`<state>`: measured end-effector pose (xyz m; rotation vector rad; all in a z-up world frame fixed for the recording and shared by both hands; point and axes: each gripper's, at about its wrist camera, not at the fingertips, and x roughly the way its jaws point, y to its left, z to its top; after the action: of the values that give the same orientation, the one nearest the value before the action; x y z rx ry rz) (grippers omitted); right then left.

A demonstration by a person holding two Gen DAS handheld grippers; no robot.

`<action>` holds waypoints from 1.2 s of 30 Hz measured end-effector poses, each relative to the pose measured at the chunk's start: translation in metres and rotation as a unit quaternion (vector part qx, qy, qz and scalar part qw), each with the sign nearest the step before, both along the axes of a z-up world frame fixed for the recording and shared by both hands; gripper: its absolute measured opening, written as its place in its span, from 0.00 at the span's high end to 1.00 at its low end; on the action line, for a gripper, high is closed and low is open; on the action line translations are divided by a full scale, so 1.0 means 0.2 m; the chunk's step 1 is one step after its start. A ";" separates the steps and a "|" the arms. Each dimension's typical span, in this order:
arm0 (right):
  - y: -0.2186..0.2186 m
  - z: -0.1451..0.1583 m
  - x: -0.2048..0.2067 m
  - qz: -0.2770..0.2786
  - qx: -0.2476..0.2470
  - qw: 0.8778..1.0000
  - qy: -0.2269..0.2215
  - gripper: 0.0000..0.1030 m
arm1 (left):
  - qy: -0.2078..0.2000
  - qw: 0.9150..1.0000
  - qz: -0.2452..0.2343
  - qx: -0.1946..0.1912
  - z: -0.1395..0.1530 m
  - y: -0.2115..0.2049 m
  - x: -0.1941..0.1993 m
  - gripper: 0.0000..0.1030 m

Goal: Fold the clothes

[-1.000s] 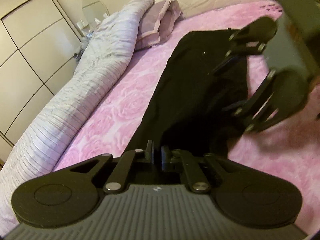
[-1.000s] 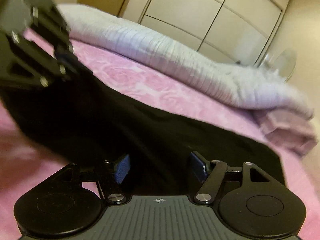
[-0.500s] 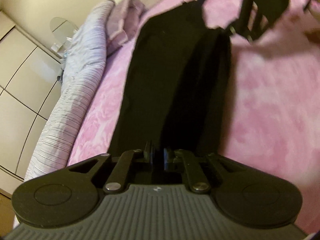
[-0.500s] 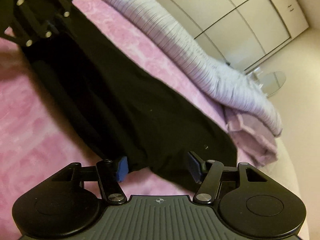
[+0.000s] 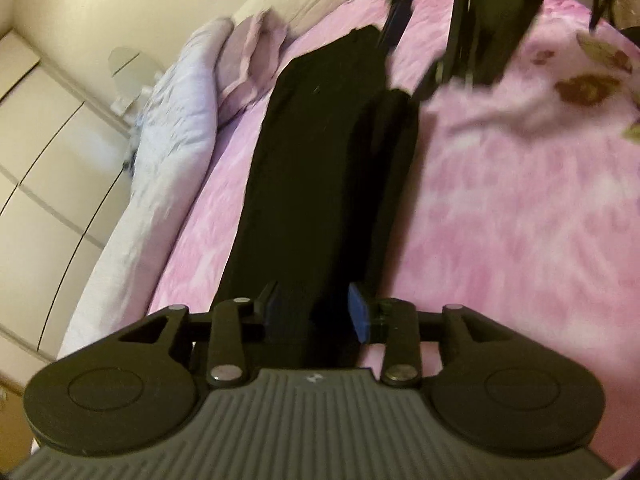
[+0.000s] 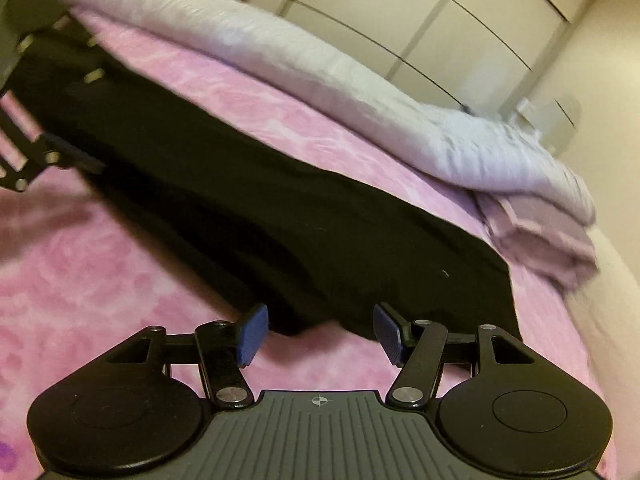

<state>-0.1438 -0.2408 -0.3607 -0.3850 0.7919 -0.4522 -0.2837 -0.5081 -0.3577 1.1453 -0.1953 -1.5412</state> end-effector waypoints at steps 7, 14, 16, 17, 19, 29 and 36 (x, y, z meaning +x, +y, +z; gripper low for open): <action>-0.06 -0.11 0.15 0.012 -0.039 0.999 0.020 0.68 | 0.011 0.999 0.029 0.012 -0.04 -0.17 0.05 0.84; -0.06 -0.07 -0.01 0.026 -0.016 0.999 0.030 0.90 | 0.002 0.997 0.076 0.027 -0.06 0.10 0.15 0.84; -0.03 -0.05 -0.03 0.027 -0.010 0.999 0.029 0.90 | 0.001 0.994 0.102 0.025 -0.04 0.22 0.20 0.83; -0.01 -0.03 -0.04 0.027 -0.007 0.999 0.028 0.90 | -0.002 0.993 0.118 0.023 -0.02 0.29 0.24 0.83; 0.02 -0.01 -0.05 0.028 -0.002 0.999 0.027 0.90 | -0.013 0.988 0.153 0.020 0.01 0.43 0.33 0.83; 0.32 0.08 0.12 0.076 0.024 0.997 0.003 0.51 | -0.219 0.924 0.300 0.087 -0.10 0.99 1.14 0.71; 0.58 0.00 0.42 0.128 0.022 0.991 0.013 0.49 | -0.320 0.900 0.250 0.158 -0.32 1.04 1.46 0.71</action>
<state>-0.0596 -0.1245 -0.3617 -0.4444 0.7638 -0.1903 0.0075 -0.3003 -0.4216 1.7823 -0.0741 -0.7165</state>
